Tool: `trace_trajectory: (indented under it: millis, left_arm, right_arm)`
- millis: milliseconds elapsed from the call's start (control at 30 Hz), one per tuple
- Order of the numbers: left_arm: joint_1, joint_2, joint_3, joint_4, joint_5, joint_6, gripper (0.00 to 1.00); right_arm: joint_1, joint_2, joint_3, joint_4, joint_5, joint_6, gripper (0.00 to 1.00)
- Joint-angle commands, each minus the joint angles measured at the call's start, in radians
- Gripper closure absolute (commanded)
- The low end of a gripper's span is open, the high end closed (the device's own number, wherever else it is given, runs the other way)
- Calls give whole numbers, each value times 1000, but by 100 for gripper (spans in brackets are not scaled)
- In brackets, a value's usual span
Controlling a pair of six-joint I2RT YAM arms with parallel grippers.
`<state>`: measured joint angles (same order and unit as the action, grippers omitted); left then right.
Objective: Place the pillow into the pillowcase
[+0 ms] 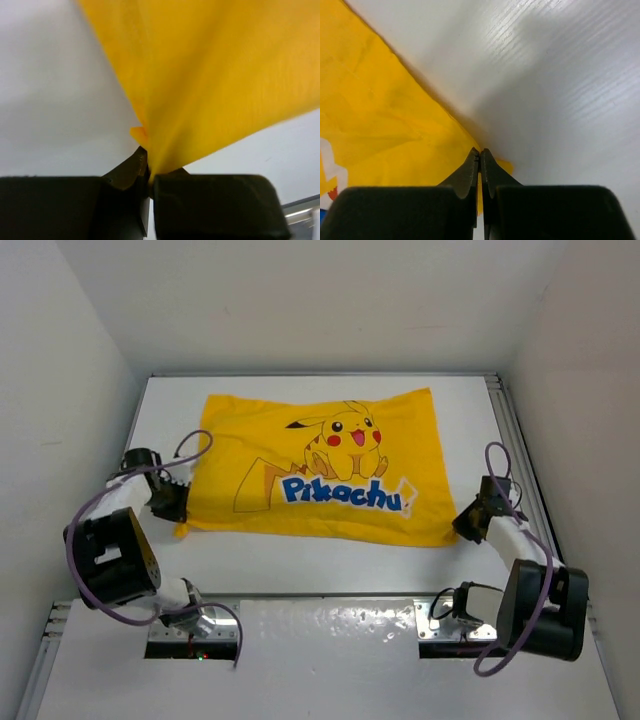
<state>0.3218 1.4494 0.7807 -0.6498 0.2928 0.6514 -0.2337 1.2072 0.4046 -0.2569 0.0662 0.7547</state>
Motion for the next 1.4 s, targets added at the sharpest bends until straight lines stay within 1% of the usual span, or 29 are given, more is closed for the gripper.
trace_trajectory:
  millis: [0, 33, 67, 100, 133, 200, 300, 367, 400, 433, 467, 533, 567, 600, 633, 667, 733, 767, 800, 867, 900, 967, 1000, 1067, 1100, 1167, 1200, 1367]
  left_arm:
    - [127, -131, 87, -152, -58, 208, 100]
    - [175, -142, 98, -190, -98, 255, 100]
    - [193, -149, 120, -258, -174, 293, 100]
    - [210, -153, 126, -286, -211, 345, 100]
    - [230, -153, 130, -313, -243, 367, 100]
    - [229, -150, 123, -368, -288, 384, 100]
    - [181, -133, 30, -361, -259, 364, 100]
    - [163, -129, 8, -340, -233, 344, 90]
    - [164, -126, 2, -335, -231, 335, 79]
    - [169, -126, -7, -327, -236, 335, 77]
    - [177, -127, -9, -303, -271, 333, 77]
    - [210, -129, 2, -275, -320, 332, 76]
    - [223, -129, 8, -255, -342, 332, 73]
    - [235, -121, 17, -249, -381, 336, 61]
    - [250, -116, 25, -245, -401, 341, 54]
    - [261, -113, 47, -246, -415, 344, 47]
    - [275, -101, 81, -260, -438, 350, 40]
    - [281, -100, 127, -275, -439, 350, 39]
    - [286, -103, 152, -280, -426, 344, 26]
    - [302, -110, 208, -277, -397, 326, 26]
    - [309, -112, 266, -275, -358, 283, 25]
    - [324, -115, 323, -258, -310, 231, 24]
    - [333, -119, 363, -255, -258, 182, 23]
    - [333, -124, 393, -241, -219, 113, 20]
    - [332, -126, 405, -240, -210, 94, 19]
    - [329, -130, 431, -238, -196, 62, 18]
    - [327, -135, 436, -234, -181, 39, 1]
    - [293, -152, 422, -232, -190, 25, 0]
  right_arm:
    - [-7, -106, 13, -114, 21, -35, 100]
    - [-10, -127, 14, -128, 30, -41, 100]
    - [-15, -177, 17, -163, 29, -41, 100]
    - [-22, -201, 19, -176, 24, -43, 100]
    - [-23, -224, 20, -189, 20, -40, 100]
    - [-23, -285, 8, -208, 17, -32, 100]
    - [-23, -299, -24, -206, 4, -31, 100]
    - [-23, -288, -38, -209, -5, -29, 100]
    - [-23, -281, -36, -214, -22, -29, 97]
    - [-23, -270, -35, -222, -31, -31, 75]
    - [-23, -271, -29, -234, -42, -32, 65]
    - [-24, -294, -17, -249, -42, -32, 53]
    - [-24, -305, -4, -254, -25, -29, 30]
    - [-24, -322, 6, -269, 7, -26, 18]
    - [-26, -334, 17, -275, 20, -26, 7]
    - [-27, -357, 46, -281, 30, -23, 1]
    - [-33, -365, 85, -292, 40, -43, 1]
    - [-33, -359, 129, -300, 40, -49, 1]
    - [-35, -350, 157, -312, 37, -75, 1]
    - [-35, -334, 235, -318, -2, -118, 1]
    - [-35, -313, 264, -330, -21, -162, 1]
    - [-35, -298, 348, -358, -34, -195, 1]
    - [-36, -287, 370, -381, -14, -198, 1]
    - [-36, -279, 422, -403, 35, -181, 1]
    - [-36, -276, 436, -424, 82, -176, 1]
    - [-35, -268, 464, -442, 124, -172, 1]
    - [-30, -270, 467, -453, 153, -167, 1]
    - [-29, -304, 445, -433, 147, -169, 1]
